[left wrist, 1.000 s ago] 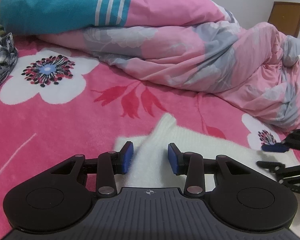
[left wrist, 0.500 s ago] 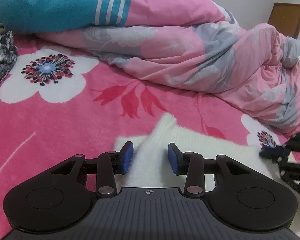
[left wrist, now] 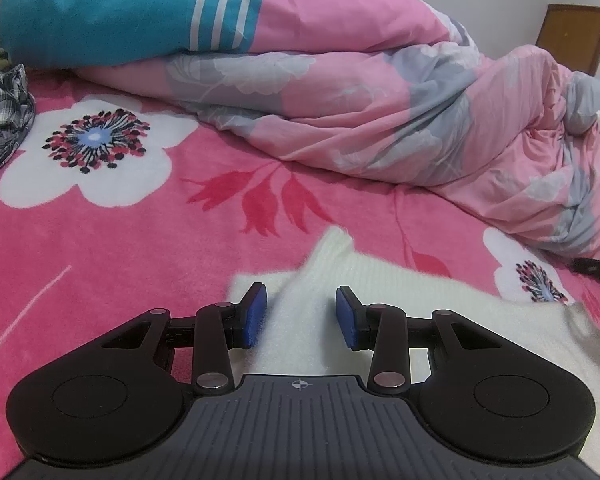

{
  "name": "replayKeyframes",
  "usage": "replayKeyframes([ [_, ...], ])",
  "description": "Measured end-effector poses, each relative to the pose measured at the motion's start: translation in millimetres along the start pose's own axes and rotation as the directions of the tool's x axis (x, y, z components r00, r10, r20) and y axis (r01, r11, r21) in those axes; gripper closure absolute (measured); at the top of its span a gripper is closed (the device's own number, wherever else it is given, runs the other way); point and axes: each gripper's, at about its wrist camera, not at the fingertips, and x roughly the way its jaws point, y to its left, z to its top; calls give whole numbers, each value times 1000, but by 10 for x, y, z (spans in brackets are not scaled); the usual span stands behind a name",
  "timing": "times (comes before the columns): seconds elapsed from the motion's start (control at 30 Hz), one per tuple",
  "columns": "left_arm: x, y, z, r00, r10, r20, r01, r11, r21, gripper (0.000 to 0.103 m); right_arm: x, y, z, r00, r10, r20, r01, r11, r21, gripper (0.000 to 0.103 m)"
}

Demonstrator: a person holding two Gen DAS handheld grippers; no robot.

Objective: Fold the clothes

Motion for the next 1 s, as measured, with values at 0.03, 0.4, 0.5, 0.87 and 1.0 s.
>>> replayKeyframes([
  [0.03,0,1,1,1000,0,0,0,1000,-1,65,-98,-147,-21,1000,26,5,-27,997,66,93],
  [0.4,4,11,-1,1000,-4,0,4,1000,-8,65,-51,-617,-572,994,55,-98,-13,924,383,95],
  [0.5,6,12,2,1000,-4,-2,4,1000,-8,65,-291,-613,-544,999,-4,-53,22,938,347,95],
  [0.87,21,55,6,999,-28,-14,28,999,-40,64,-724,-665,-754,997,8,-75,28,886,464,92],
  [1.0,34,67,16,999,-36,-19,35,998,-44,62,-1111,-513,-741,998,53,-20,-38,896,443,92],
])
